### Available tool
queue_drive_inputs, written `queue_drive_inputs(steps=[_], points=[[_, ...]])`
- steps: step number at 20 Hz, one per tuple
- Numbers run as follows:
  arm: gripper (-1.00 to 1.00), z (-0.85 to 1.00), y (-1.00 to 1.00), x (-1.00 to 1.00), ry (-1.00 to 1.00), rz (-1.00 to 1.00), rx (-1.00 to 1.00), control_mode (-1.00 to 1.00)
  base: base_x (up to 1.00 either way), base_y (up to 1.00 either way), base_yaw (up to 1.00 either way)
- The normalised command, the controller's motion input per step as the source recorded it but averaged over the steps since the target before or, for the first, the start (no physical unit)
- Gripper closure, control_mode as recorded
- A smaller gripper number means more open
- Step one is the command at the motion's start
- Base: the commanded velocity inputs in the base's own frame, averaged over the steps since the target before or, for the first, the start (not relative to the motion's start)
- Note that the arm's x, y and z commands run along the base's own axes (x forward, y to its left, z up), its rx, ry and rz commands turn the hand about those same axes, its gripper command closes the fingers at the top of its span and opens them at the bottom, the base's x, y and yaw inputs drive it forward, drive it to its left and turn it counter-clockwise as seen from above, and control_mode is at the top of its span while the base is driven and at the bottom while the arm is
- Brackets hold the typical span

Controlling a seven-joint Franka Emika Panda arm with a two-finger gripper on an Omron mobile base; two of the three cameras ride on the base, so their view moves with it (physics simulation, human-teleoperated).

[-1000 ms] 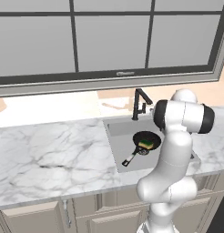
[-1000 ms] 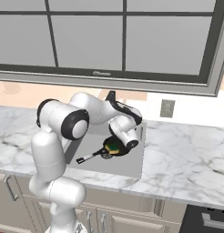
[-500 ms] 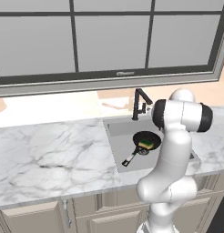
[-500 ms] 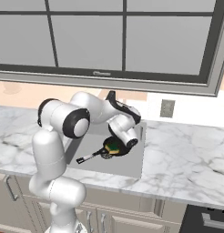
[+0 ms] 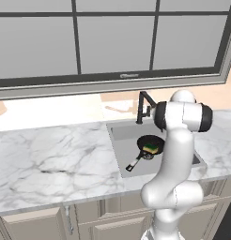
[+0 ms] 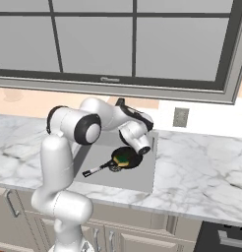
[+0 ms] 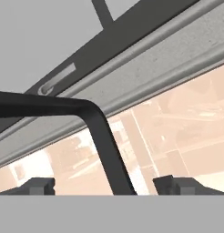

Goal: Pick the pan and sponge and place them into the sink. Then turn on the water.

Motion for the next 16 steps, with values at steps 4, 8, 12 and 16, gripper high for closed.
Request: queue_drive_inputs(steps=[4,8,12,16], points=[[-1.0,-0.09,0.0,0.32,-0.03,0.0,0.0,-1.0,0.0,0.0,0.0],[-1.0,-0.31,0.0,0.29,-0.03,0.01,0.0,-1.0,0.0,0.0,0.0],[-1.0,-0.5,0.0,0.17,-0.03,0.04,0.0,-1.0,0.0,0.0,0.0],[-1.0,-0.39,0.0,0.22,-0.03,0.04,0.0,-1.0,0.0,0.0,0.0]])
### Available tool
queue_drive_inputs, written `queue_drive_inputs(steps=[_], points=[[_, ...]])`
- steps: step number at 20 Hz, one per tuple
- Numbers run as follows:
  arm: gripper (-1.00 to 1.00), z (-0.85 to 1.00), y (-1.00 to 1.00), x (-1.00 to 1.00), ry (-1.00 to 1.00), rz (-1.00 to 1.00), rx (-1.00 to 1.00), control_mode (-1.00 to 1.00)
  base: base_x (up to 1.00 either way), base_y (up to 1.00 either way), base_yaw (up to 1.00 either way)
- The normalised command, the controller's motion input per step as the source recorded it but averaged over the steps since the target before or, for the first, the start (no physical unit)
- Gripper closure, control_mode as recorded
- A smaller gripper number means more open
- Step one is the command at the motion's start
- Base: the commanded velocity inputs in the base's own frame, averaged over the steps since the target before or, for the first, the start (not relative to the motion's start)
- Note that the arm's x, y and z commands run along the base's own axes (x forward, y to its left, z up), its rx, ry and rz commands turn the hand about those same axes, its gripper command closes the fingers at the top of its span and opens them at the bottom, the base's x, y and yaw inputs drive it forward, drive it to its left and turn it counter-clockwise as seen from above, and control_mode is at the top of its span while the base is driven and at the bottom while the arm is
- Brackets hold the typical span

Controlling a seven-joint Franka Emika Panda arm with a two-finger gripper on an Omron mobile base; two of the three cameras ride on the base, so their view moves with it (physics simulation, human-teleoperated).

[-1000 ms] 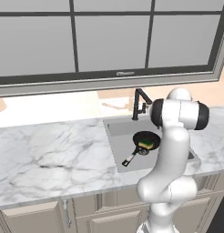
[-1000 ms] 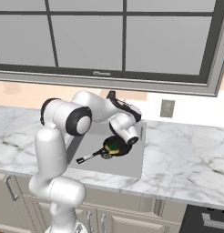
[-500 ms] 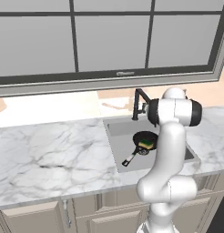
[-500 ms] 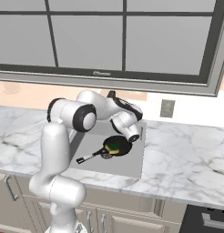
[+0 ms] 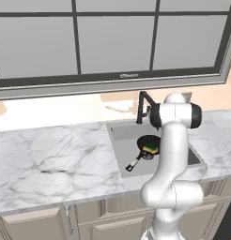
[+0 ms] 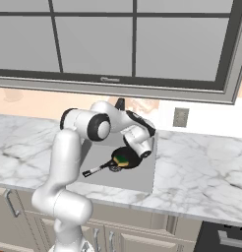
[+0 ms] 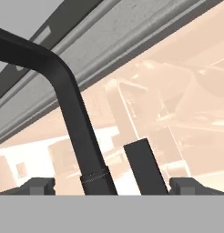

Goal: Pick the pan and sponge and place them into the sink. Then turn on the water.

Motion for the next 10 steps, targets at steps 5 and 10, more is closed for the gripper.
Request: queue_drive_inputs(steps=[5,10], points=[[-1.0,-0.1,0.0,0.29,-0.04,0.02,0.0,-1.0,0.0,0.0,0.0],[-1.0,0.0,0.0,0.32,-0.04,0.01,0.0,-1.0,0.0,0.0,0.0]])
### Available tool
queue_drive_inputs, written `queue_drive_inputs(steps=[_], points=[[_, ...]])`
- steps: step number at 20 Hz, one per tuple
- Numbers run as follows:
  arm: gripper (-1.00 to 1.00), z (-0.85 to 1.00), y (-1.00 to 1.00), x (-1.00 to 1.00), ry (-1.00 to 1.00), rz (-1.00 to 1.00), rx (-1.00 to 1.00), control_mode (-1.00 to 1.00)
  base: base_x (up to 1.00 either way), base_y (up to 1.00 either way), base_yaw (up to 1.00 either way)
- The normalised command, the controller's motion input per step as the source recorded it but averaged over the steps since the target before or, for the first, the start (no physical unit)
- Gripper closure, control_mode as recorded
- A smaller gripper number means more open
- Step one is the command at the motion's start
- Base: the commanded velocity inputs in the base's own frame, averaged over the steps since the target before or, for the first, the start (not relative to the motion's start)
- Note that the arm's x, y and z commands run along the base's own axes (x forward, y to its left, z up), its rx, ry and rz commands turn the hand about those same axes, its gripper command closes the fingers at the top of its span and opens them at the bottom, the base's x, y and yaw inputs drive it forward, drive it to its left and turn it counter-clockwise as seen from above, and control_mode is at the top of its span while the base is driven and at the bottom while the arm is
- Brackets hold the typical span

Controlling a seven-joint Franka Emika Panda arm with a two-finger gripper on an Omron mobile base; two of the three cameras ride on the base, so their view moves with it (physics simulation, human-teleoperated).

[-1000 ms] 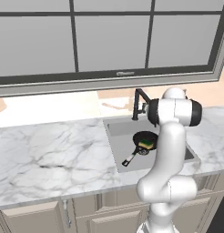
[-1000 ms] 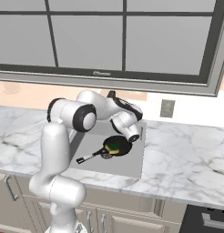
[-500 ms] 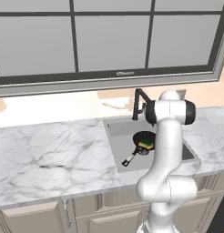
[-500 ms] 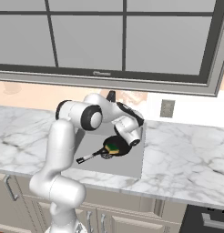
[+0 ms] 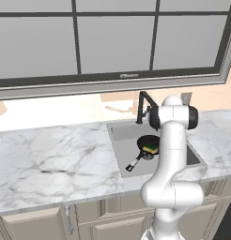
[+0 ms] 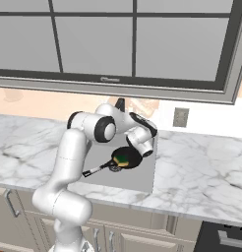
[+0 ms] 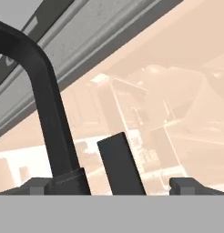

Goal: Pick the pan and sponge and place them into the sink. Then turn on the water.

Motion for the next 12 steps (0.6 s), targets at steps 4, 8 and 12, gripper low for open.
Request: queue_drive_inputs(steps=[4,8,12], points=[[-1.0,0.0,0.0,0.31,-0.04,0.01,0.02,-1.0,0.0,0.0,0.0],[-1.0,0.0,0.0,0.28,-0.04,0.01,0.02,-1.0,0.0,0.0,0.0],[-1.0,0.0,-0.14,0.28,-0.03,0.0,0.01,-1.0,0.0,0.0,0.0]])
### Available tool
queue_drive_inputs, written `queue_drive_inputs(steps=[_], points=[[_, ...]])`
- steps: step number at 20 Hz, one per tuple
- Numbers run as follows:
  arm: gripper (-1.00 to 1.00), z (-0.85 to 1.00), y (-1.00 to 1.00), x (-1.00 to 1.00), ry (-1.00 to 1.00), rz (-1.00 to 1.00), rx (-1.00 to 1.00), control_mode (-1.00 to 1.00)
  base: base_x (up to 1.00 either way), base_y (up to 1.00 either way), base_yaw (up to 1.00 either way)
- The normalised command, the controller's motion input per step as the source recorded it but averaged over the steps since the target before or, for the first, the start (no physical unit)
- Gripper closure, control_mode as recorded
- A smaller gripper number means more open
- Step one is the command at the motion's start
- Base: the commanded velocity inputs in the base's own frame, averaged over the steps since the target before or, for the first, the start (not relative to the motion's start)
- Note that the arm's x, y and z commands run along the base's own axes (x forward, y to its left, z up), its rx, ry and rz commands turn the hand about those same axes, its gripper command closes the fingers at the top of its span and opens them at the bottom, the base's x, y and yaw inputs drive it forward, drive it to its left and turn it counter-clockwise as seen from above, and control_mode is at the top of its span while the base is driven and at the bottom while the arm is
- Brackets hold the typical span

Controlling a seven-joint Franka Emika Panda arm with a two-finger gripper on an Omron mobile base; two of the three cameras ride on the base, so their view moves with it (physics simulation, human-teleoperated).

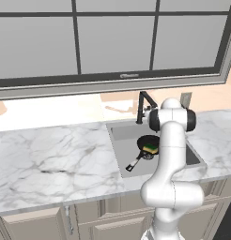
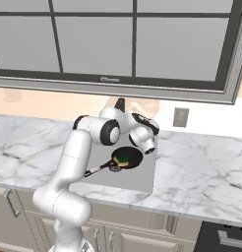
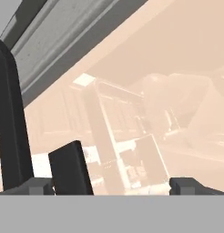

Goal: Pick the pan and sponge and place them into the sink. Then turn on the water.

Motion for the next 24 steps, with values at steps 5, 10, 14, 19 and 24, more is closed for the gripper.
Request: queue_drive_inputs(steps=[5,10,14,19,24], points=[[-1.0,0.04,-0.94,0.14,-0.04,0.0,0.04,-1.0,0.0,0.0,0.0],[-1.0,0.1,-1.0,0.0,-0.03,-0.04,0.11,-1.0,0.0,0.0,0.0],[-1.0,0.0,-1.0,0.0,0.0,-0.07,0.09,-1.0,0.0,0.0,0.0],[-1.0,-0.11,-1.0,0.0,0.0,-0.08,0.07,-1.0,0.0,0.0,0.0],[-1.0,-0.29,-1.0,0.01,0.0,-0.07,0.06,-1.0,0.0,0.0,0.0]])
